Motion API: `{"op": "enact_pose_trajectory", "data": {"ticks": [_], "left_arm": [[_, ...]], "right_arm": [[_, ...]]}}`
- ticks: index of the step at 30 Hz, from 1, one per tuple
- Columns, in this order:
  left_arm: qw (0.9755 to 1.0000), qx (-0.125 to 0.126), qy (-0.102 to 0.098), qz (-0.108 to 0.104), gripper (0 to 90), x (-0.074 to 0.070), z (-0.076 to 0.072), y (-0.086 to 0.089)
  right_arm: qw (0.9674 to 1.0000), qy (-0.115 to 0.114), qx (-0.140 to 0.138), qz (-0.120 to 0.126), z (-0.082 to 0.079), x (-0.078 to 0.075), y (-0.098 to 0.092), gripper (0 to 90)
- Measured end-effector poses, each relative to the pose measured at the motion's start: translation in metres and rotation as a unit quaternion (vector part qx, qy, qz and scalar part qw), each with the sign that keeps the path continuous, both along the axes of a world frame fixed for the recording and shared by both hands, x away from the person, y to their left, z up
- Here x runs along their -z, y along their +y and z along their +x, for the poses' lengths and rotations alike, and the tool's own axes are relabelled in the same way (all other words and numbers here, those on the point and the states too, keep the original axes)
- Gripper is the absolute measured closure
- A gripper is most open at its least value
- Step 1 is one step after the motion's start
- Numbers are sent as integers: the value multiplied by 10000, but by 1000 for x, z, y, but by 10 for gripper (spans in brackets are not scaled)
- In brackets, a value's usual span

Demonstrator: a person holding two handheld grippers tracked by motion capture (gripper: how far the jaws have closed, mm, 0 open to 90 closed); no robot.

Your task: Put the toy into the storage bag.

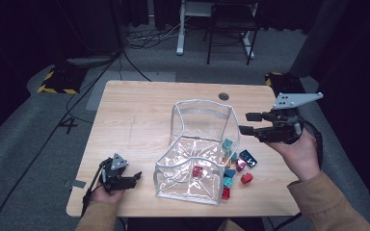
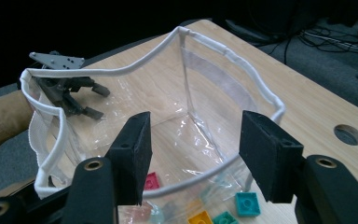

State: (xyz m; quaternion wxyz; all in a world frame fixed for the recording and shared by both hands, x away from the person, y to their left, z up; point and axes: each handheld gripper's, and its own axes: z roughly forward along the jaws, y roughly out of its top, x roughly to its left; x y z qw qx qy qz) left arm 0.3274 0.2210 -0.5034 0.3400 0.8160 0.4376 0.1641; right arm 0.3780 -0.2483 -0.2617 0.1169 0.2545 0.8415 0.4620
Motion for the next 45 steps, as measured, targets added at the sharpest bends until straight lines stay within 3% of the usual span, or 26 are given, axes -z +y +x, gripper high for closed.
{"op": "enact_pose_trajectory", "data": {"ticks": [6, 13, 25, 35, 45], "left_arm": [[10000, 0, -1, 2, 251, 0, 0, 0], [10000, -4, 9, 5, 250, 0, 0, 0], [10000, 28, 8, -4, 248, 0, 1, 0], [10000, 23, 8, 8, 247, 0, 1, 0], [10000, 23, 7, 10, 247, 0, 1, 0]], "right_arm": [[9998, -10, 212, 28, -3, 5, -18, 438], [9988, 41, 482, -66, -3, 23, -35, 438], [9936, 477, 973, -303, 7, 86, -60, 437], [9894, 974, 985, -435, 11, 139, -57, 442], [9844, 1277, 773, -927, 14, 178, -37, 469]]}}
